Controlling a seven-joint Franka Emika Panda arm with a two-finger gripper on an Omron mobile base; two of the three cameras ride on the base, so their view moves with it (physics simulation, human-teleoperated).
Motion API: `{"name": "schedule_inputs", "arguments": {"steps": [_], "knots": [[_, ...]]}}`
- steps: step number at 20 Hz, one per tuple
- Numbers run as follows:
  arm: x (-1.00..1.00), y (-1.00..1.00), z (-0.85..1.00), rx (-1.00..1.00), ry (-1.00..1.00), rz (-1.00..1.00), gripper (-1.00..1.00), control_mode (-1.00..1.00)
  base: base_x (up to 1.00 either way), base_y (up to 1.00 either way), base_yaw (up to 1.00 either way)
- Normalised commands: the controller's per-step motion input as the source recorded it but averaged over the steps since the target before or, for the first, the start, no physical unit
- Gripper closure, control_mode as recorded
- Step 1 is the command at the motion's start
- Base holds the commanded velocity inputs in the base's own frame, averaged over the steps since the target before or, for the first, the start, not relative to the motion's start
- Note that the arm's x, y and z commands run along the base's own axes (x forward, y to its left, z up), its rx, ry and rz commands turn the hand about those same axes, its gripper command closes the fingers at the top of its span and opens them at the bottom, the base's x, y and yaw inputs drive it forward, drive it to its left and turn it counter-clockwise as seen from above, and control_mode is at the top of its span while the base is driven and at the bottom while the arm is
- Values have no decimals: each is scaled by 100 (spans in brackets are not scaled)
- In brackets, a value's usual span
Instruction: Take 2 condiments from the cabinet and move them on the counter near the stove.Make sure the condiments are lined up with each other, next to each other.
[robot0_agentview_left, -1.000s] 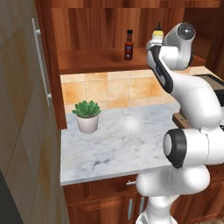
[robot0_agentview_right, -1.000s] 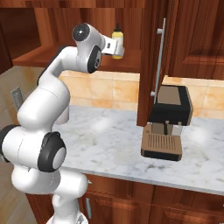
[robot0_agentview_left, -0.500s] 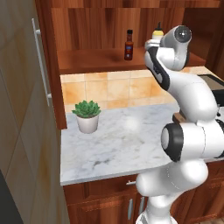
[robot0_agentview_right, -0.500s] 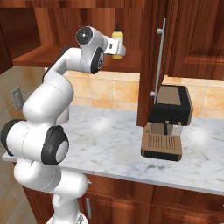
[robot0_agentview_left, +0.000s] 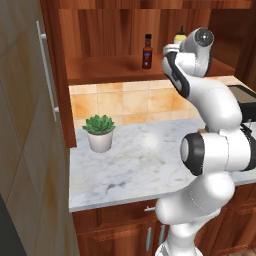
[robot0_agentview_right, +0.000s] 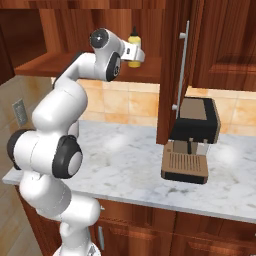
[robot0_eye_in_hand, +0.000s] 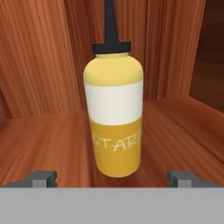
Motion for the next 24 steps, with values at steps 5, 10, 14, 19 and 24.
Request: {"name": "schedule_inputs", "arguments": {"steps": [5, 10, 14, 19, 24], "knots": [[27, 0, 0, 0, 0, 0, -100, -100, 0, 0, 0], [20, 0, 0, 0, 0, 0, -100, -100, 0, 0, 0], [18, -1, 0, 0, 0, 0, -100, -100, 0, 0, 0], [13, -7, 0, 0, 0, 0, -100, -100, 0, 0, 0], [4, -14, -1, 0, 0, 0, -100, -100, 0, 0, 0]]}}
